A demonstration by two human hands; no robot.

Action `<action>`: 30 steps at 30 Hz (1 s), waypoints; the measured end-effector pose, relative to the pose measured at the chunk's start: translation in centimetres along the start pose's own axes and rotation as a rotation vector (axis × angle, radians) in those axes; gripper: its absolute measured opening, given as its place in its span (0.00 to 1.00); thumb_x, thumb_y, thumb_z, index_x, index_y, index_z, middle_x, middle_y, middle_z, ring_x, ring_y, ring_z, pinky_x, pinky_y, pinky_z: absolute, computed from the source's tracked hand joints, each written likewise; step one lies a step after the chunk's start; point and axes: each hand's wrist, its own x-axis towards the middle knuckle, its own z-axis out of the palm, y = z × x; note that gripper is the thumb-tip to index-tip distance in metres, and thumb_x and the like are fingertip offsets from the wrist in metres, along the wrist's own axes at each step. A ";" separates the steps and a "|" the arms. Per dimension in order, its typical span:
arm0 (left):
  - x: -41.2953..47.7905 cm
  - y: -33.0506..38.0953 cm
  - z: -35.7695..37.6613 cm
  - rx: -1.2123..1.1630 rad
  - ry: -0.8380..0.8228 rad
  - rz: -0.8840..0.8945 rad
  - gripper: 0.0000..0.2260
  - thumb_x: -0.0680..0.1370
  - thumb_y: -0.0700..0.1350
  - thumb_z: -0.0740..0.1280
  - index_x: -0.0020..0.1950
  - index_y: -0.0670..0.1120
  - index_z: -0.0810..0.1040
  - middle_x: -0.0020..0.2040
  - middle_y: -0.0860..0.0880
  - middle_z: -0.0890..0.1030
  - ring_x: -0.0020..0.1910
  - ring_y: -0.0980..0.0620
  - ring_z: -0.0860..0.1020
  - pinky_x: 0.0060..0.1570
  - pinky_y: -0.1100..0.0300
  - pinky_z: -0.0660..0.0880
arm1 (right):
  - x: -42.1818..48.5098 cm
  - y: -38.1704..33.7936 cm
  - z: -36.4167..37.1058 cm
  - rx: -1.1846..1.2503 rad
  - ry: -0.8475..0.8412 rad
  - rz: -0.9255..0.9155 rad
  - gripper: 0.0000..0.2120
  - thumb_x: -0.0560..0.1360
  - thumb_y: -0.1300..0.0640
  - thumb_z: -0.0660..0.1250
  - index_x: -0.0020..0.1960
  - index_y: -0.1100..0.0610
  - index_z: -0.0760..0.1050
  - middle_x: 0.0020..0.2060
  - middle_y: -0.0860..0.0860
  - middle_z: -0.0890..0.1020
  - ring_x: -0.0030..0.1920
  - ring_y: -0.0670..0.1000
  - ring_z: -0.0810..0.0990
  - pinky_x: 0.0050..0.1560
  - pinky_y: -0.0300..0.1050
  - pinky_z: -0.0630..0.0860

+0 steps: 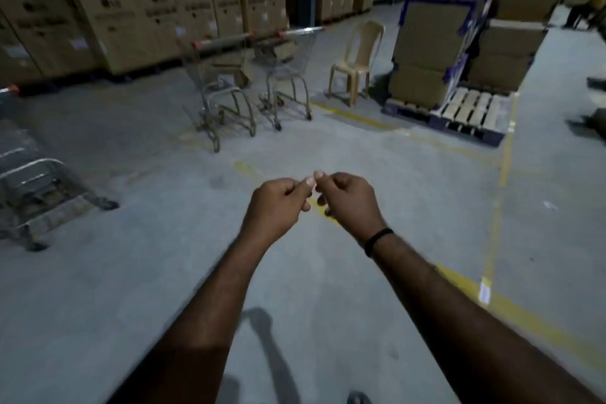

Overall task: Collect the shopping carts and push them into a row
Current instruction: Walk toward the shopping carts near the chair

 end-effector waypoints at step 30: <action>42.7 -9.8 14.3 0.784 -0.304 -0.075 0.35 0.79 0.64 0.63 0.82 0.56 0.53 0.83 0.49 0.41 0.81 0.47 0.37 0.77 0.43 0.44 | 44.4 18.5 -1.4 -0.592 -0.366 0.004 0.34 0.79 0.35 0.61 0.79 0.48 0.60 0.80 0.54 0.58 0.80 0.55 0.53 0.75 0.60 0.60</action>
